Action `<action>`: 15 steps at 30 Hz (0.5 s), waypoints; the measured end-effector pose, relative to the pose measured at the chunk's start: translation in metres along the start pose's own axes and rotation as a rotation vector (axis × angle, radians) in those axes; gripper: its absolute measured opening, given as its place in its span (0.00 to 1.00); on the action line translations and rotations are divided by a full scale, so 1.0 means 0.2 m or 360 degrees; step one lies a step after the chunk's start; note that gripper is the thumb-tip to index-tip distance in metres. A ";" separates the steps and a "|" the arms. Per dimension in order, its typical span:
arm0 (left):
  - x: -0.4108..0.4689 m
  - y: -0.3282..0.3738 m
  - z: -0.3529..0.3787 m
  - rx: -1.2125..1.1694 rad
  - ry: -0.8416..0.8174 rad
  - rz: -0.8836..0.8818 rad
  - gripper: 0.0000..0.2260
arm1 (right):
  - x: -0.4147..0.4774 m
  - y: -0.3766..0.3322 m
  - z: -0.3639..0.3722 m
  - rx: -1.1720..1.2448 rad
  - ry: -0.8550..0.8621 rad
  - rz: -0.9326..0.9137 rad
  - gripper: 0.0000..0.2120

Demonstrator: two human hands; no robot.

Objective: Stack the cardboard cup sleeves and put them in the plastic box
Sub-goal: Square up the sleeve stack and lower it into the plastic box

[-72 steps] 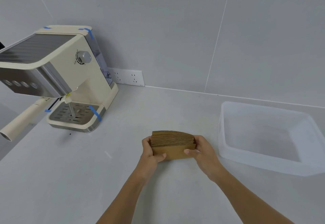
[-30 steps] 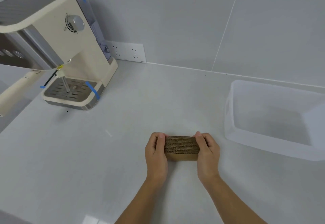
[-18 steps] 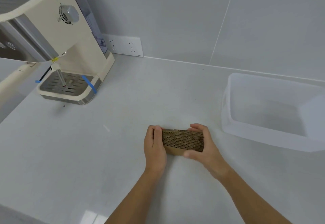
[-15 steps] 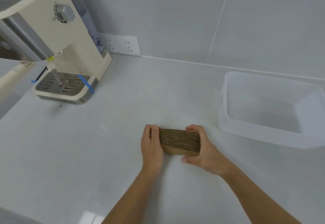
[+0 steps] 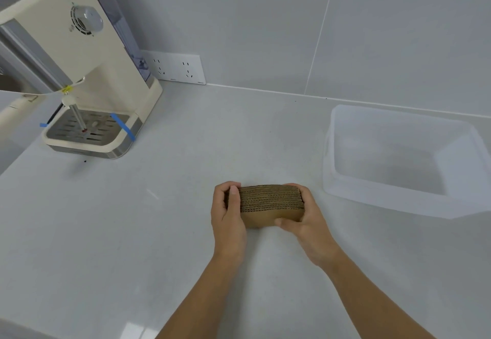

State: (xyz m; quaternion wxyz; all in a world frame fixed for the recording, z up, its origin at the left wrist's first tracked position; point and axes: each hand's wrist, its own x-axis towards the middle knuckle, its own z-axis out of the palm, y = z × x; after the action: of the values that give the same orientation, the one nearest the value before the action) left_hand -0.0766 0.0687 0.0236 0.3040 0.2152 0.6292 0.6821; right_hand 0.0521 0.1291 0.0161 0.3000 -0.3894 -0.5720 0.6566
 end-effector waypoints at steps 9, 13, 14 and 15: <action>0.07 -0.04 -0.24 0.0479 -0.0929 0.0009 0.28 | 0.00 0.01 -0.01 -0.0102 0.0001 0.0017 0.28; 0.10 -0.05 -0.27 0.0469 -0.0919 -0.0014 0.24 | 0.00 0.01 -0.02 -0.0044 -0.0011 0.0048 0.28; 0.10 -0.05 -0.27 0.0479 -0.0926 -0.0030 0.23 | 0.00 0.01 -0.04 -0.0026 -0.0039 0.0060 0.28; 0.11 -0.05 -0.27 0.0485 -0.0932 -0.0039 0.22 | 0.01 0.01 -0.06 -0.0008 -0.0068 0.0071 0.28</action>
State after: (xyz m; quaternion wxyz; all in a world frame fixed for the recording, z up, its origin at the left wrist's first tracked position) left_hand -0.1282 0.0445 0.0056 0.4445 0.4374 0.6125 0.4857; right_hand 0.0613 0.1359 0.0143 0.2719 -0.3889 -0.5711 0.6698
